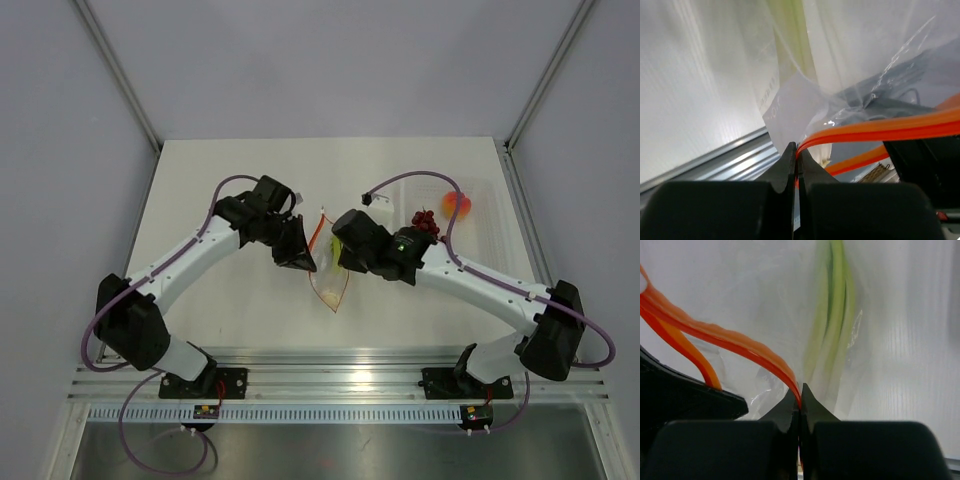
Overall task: Place the food in the zip-top bag and seal the zipper
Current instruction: Adjust the zipper food storage bag at the center of the board, then pick up the fake fruit from the bin, then place the fake fruit in the zipper food storage bag.
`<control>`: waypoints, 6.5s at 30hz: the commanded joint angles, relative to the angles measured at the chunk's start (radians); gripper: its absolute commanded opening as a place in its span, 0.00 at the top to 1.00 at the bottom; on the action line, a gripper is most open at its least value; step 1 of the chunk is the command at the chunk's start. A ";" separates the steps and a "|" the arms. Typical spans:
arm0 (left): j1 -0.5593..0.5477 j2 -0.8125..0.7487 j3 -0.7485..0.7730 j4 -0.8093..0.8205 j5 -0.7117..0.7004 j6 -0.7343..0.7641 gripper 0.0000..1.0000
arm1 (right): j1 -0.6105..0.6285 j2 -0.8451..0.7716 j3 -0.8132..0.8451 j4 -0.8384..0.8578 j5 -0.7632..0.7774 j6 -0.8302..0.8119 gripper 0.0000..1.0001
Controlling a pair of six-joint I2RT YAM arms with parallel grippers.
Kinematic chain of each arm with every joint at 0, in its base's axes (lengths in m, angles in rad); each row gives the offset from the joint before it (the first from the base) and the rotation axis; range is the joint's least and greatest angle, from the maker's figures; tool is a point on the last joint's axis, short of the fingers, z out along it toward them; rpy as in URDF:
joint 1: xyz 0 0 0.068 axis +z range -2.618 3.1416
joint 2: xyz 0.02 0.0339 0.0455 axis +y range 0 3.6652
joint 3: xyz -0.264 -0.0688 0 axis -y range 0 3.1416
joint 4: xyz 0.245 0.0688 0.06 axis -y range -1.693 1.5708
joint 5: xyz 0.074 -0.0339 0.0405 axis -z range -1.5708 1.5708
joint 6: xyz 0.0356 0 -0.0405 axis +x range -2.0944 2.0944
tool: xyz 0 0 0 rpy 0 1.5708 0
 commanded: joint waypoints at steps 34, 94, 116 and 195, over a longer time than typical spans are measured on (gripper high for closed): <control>-0.008 -0.015 0.406 -0.167 -0.110 0.125 1.00 | -0.009 -0.133 0.099 -0.058 0.085 -0.084 0.98; -0.003 0.221 0.531 -0.032 -0.082 -0.056 1.00 | -0.874 0.404 0.028 0.143 -0.429 -0.676 0.49; -0.039 0.357 0.669 -0.021 -0.081 -0.064 1.00 | -0.868 -0.241 0.202 -0.108 -0.488 -0.540 1.00; 0.031 0.308 0.546 0.258 0.234 -0.245 1.00 | -0.238 -0.095 -0.260 0.401 -0.444 -0.418 1.00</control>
